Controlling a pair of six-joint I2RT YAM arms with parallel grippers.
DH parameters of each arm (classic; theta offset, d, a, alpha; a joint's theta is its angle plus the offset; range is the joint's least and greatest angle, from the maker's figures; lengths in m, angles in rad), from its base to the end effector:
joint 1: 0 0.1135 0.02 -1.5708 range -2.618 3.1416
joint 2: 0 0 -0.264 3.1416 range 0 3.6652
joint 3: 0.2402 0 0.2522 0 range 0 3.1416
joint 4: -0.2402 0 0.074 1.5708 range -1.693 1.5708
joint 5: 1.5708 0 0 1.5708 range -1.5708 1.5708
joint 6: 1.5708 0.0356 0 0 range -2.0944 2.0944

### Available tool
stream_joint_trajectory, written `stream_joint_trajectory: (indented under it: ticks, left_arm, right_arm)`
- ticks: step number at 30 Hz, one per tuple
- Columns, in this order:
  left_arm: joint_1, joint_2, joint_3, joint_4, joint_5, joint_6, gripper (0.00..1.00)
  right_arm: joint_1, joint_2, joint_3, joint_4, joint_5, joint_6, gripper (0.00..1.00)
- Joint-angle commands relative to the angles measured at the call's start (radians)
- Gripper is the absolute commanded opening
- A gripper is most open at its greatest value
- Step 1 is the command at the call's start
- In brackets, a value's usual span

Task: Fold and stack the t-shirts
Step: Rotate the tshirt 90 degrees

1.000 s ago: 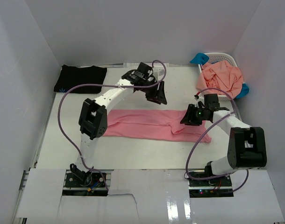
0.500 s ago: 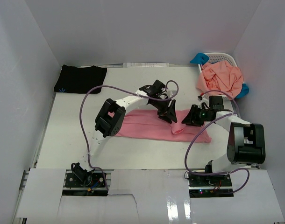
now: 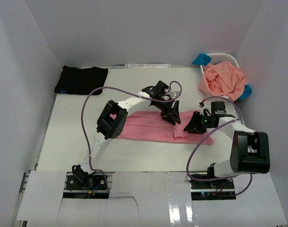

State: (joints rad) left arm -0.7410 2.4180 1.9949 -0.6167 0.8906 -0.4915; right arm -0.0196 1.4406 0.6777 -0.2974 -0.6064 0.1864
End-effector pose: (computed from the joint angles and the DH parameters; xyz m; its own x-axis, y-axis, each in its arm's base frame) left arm 0.3610 -0.3678 0.1593 -0.8983 0.4196 -0.1301 0.3301 0.4495 -0.8300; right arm 0.2550 0.0153 0.1593 -0.9058 0.1701 -0.3880 -0.0961 0.8095 0.5792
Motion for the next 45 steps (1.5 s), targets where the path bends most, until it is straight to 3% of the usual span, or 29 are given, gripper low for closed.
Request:
stream_joint_trajectory:
  ticks: [1, 8, 14, 20, 29, 31, 33, 37, 45]
  left_arm:
    - [-0.001, 0.015, 0.038, 0.009, -0.005, 0.008, 0.59]
    - [-0.001, 0.032, 0.054, -0.002, -0.024, 0.005, 0.59]
    - [0.002, 0.021, 0.061, -0.035, -0.054, 0.019, 0.59]
    - [0.095, -0.134, -0.040, -0.034, -0.131, 0.011, 0.59]
    - [0.327, -0.485, -0.292, -0.049, -0.226, 0.080, 0.61]
    - [0.359, -0.562, -0.399, -0.049, -0.246, 0.080, 0.62]
    - [0.402, -0.594, -0.470, -0.048, -0.269, 0.080, 0.62]
    - [0.456, -0.597, -0.603, -0.040, -0.294, 0.117, 0.60]
    - [0.462, -0.556, -0.659, -0.044, -0.389, 0.151, 0.59]
  right_arm:
    - [-0.003, -0.097, -0.026, -0.097, 0.013, 0.001, 0.43]
    - [-0.003, -0.252, -0.087, -0.193, 0.025, 0.073, 0.42]
    - [-0.003, -0.276, -0.067, -0.195, 0.019, 0.087, 0.42]
    - [-0.003, -0.237, -0.012, -0.155, 0.082, 0.108, 0.42]
    - [0.013, -0.229, -0.090, -0.074, 0.143, 0.128, 0.40]
    - [0.017, -0.223, -0.099, -0.066, 0.161, 0.128, 0.32]
    - [0.018, -0.215, -0.110, -0.057, 0.175, 0.128, 0.08]
    - [0.053, -0.204, -0.107, -0.045, 0.184, 0.134, 0.08]
    - [0.060, -0.148, -0.083, -0.077, 0.252, 0.131, 0.08]
